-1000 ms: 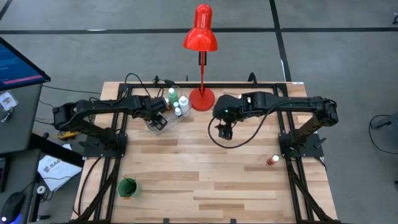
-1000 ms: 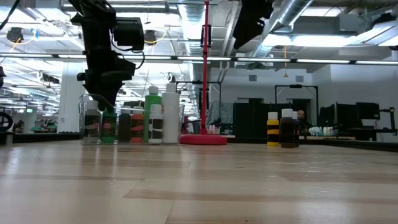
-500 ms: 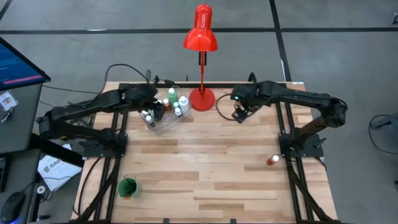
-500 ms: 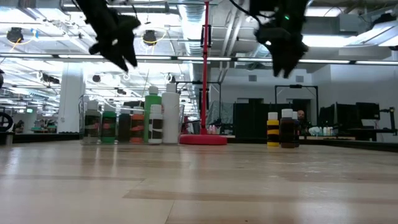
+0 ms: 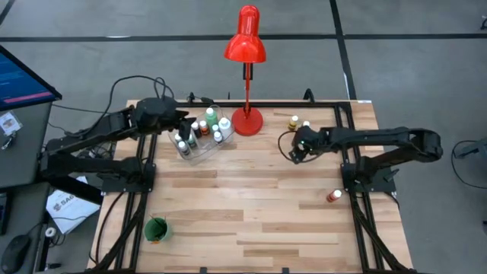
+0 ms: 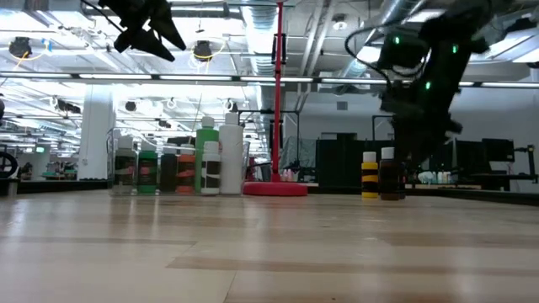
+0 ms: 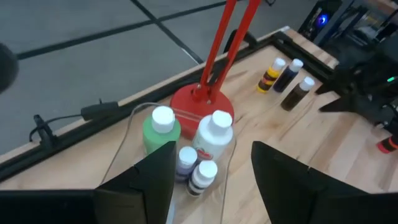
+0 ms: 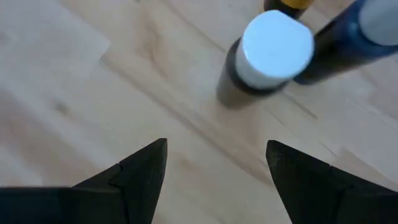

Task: Pick & Place Paint Supplies
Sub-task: Put the brown paint bottle into the transparent bin

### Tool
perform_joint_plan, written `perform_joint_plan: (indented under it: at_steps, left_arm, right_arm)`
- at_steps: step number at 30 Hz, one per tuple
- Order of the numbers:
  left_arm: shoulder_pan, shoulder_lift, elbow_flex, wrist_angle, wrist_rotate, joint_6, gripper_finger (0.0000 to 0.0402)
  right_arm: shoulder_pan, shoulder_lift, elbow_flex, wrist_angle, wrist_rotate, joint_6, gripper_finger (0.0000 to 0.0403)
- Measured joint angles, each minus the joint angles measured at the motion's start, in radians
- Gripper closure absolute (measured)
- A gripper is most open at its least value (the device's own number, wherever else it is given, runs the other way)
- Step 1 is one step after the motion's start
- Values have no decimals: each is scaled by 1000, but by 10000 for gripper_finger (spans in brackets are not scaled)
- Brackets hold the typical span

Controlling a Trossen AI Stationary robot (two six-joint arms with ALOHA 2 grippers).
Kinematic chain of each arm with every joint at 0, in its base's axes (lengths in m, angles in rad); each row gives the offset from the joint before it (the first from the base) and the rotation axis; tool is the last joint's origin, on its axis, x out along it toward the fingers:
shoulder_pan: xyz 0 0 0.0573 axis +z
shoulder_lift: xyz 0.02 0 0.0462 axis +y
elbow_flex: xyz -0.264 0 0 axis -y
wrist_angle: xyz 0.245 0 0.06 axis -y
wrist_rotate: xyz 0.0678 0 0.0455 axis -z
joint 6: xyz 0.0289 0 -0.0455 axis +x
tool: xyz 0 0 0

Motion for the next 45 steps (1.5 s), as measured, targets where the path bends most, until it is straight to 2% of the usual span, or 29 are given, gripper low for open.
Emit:
perform_joint_plan:
  at_steps: [7, 13, 17, 23, 24, 29, 33, 39, 42, 45]
  left_arm:
    - [0, 4, 0, 15, -1, 1, 202]
    - [0, 4, 0, 21, -3, 1, 202]
    - [0, 4, 0, 21, -3, 1, 202]
    - [0, 4, 0, 21, -3, 1, 202]
    - [0, 4, 0, 21, -3, 1, 202]
    - [0, 4, 0, 30, 13, 1, 202]
    - [0, 7, 0, 77, 155, 37, 202]
    - [-3, 99, 0, 288, 449, 129, 202]
    - [-3, 177, 0, 415, 555, 140, 202]
    - [-3, 258, 0, 524, 634, 141, 201]
  right_arm:
    - [-19, 77, -137, 292, 61, -14, 133]
    - [-32, 162, -150, 449, 146, -72, 141]
    - [-30, 195, -150, 463, 142, -72, 191]
    - [-4, 203, -150, 467, 125, -75, 315]
    - [0, 197, -150, 464, 119, -76, 325]
    - [25, 143, -131, 447, 34, -91, 326]
    - [47, 87, -73, 451, -107, -95, 326]
    - [84, 89, 100, 446, -360, -185, 326]
    - [108, 126, 201, 392, -428, -242, 326]
    - [135, 174, 297, 322, -442, -294, 326]
